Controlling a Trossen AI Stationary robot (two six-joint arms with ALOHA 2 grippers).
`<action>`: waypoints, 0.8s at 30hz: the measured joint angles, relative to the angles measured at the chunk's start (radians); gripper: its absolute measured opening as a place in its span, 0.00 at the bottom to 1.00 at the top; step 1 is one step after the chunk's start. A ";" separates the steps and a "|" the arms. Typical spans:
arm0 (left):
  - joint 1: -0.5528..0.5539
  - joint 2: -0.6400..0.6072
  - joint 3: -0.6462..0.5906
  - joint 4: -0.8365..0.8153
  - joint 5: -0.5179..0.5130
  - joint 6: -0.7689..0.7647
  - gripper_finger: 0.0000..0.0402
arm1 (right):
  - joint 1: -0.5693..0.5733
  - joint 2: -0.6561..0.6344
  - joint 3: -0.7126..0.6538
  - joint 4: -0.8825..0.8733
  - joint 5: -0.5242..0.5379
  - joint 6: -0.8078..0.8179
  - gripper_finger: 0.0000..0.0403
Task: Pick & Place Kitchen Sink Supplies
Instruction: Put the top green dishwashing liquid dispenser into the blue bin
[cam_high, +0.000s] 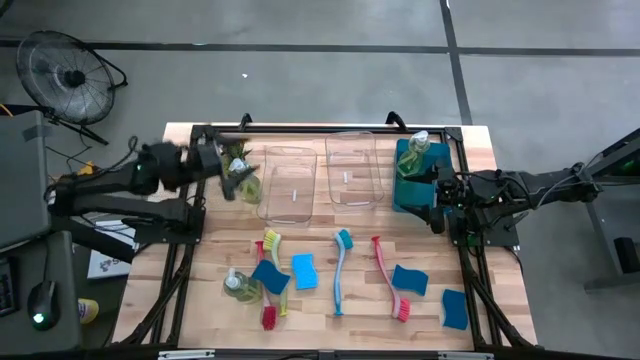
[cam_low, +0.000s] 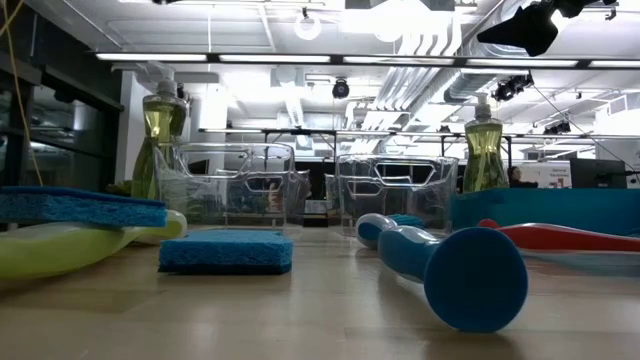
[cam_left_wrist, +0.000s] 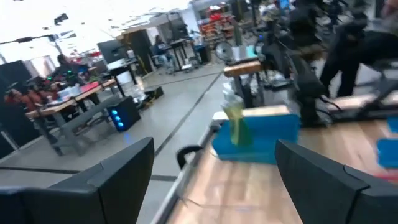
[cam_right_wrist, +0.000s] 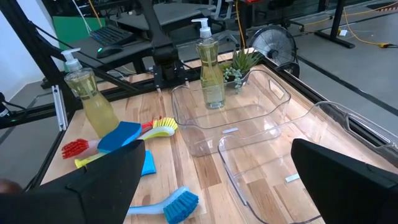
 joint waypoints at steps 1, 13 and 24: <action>0.059 0.030 0.031 -0.011 0.071 -0.005 0.82 | 0.000 0.000 0.000 0.000 0.000 0.000 0.99; 0.667 0.177 0.157 -0.219 0.791 0.017 0.82 | 0.000 0.000 0.000 0.000 0.000 0.000 0.99; 0.921 0.095 0.142 -0.422 1.003 0.151 0.82 | 0.000 0.000 0.000 0.000 0.000 0.000 0.99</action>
